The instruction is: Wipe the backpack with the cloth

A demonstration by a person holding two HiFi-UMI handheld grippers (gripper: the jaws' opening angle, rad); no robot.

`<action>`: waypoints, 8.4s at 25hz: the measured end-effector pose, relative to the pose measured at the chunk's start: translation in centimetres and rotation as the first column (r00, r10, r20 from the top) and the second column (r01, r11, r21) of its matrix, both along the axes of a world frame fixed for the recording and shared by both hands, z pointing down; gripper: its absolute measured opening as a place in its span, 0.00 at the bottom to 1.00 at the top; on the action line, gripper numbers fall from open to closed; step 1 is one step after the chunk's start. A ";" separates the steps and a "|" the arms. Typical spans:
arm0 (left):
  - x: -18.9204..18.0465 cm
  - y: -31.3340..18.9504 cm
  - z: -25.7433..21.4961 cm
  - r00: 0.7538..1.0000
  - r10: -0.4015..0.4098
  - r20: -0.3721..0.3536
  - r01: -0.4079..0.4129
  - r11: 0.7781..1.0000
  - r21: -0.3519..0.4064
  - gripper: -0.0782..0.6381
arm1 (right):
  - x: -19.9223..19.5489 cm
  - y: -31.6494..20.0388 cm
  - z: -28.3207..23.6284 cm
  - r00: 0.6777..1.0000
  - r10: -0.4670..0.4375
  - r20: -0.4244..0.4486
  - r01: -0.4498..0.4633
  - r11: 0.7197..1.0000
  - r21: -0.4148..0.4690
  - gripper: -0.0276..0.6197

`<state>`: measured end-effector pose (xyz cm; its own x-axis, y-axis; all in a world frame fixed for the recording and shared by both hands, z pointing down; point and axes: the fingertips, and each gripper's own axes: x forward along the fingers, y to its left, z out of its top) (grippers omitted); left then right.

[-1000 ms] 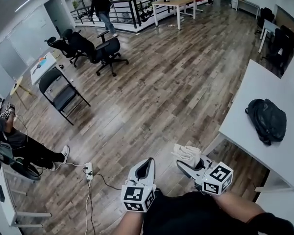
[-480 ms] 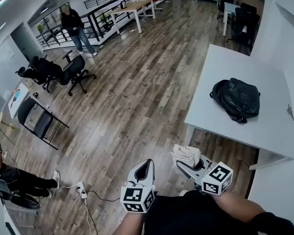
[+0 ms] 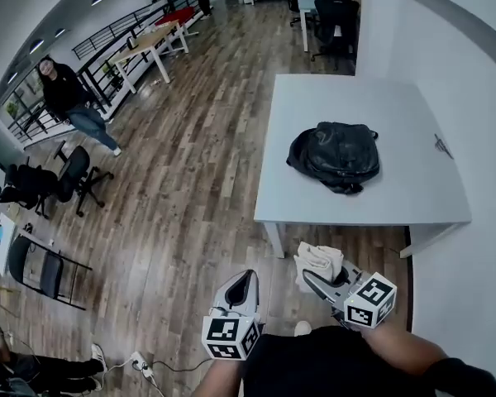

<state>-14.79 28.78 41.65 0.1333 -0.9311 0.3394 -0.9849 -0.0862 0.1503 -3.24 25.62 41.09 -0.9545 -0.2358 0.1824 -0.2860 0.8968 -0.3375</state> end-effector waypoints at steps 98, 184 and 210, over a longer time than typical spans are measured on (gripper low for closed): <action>22.6 -42.6 8.9 0.906 0.411 0.106 -0.361 0.877 -0.316 0.12 | 25.0 -60.3 16.0 0.842 0.435 -0.320 -0.417 0.900 0.127 0.17; 18.4 -38.1 10.8 0.854 0.517 -0.062 -0.513 0.815 -0.268 0.12 | 24.6 -45.5 17.3 0.734 0.578 -0.356 -0.589 0.803 0.090 0.17; 13.8 -35.4 9.5 0.818 0.572 -0.065 -0.569 0.788 -0.235 0.12 | 20.0 -38.9 15.3 0.690 0.633 -0.350 -0.642 0.759 0.109 0.17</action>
<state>-0.95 -6.66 51.17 0.6106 -0.5797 0.5396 -0.7692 -0.5964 0.2297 16.76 -13.32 56.40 -0.4464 -0.7565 0.4779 -0.8857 0.4495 -0.1159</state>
